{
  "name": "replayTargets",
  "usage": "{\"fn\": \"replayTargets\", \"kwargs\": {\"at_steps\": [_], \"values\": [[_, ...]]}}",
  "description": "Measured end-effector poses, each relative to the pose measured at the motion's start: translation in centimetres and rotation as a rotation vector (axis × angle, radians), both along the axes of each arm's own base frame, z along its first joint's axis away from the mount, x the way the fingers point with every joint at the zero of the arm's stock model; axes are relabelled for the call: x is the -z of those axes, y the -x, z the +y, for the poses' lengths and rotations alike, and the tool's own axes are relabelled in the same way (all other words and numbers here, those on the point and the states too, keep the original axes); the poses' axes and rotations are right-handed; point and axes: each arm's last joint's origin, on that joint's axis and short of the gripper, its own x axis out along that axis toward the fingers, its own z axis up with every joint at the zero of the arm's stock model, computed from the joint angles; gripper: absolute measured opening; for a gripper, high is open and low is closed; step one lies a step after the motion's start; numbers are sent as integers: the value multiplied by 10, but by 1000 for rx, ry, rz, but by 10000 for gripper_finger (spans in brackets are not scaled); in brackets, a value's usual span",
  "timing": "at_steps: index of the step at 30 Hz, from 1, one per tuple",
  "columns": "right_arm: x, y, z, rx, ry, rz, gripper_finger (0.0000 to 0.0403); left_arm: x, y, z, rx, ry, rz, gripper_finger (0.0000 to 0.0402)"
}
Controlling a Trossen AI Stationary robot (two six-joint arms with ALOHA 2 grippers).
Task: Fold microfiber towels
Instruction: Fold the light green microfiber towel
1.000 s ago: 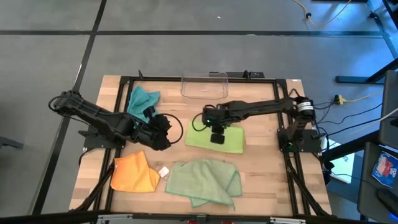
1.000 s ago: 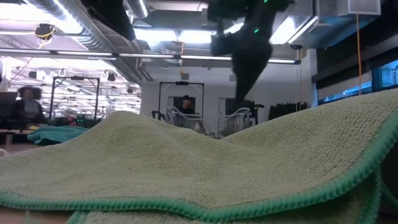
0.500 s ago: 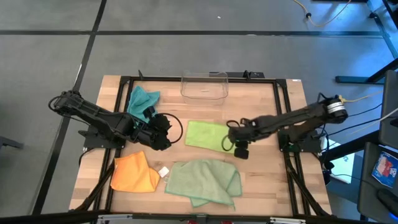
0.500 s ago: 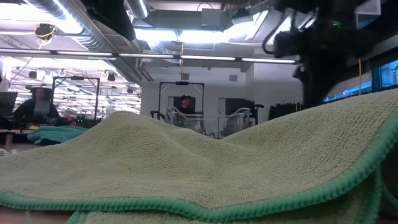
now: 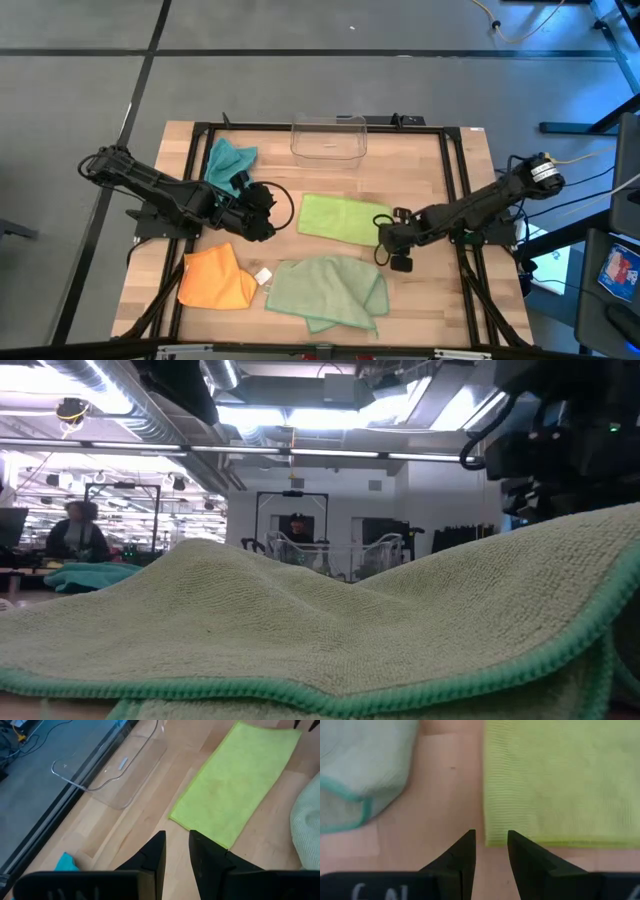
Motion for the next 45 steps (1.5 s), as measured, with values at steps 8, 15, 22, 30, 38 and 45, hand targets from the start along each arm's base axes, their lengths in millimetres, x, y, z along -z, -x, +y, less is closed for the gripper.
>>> {"fn": "replayTargets", "kwargs": {"at_steps": [8, 15, 22, 30, 38, 45], "values": [[8, 5, 10, -151, 116, -44, 116, 0, -3, -1, 2, 9, -26, 78], [-4, 1, 14, -147, 121, -42, 116, 15, -48, -19, 220, -20, -57, 78], [-43, 10, 7, -30, 286, 137, 116, 41, -114, -15, 452, -23, -207, 78], [-68, 37, -11, 29, 349, 22, 116, 84, -144, -4, 474, -8, -163, 78], [-52, 51, -19, 54, 292, -13, 116, 109, -129, 13, 320, 95, 93, 78], [-54, 47, -19, 70, 318, -72, 116, 161, -141, 32, 285, 196, 224, 78]]}}
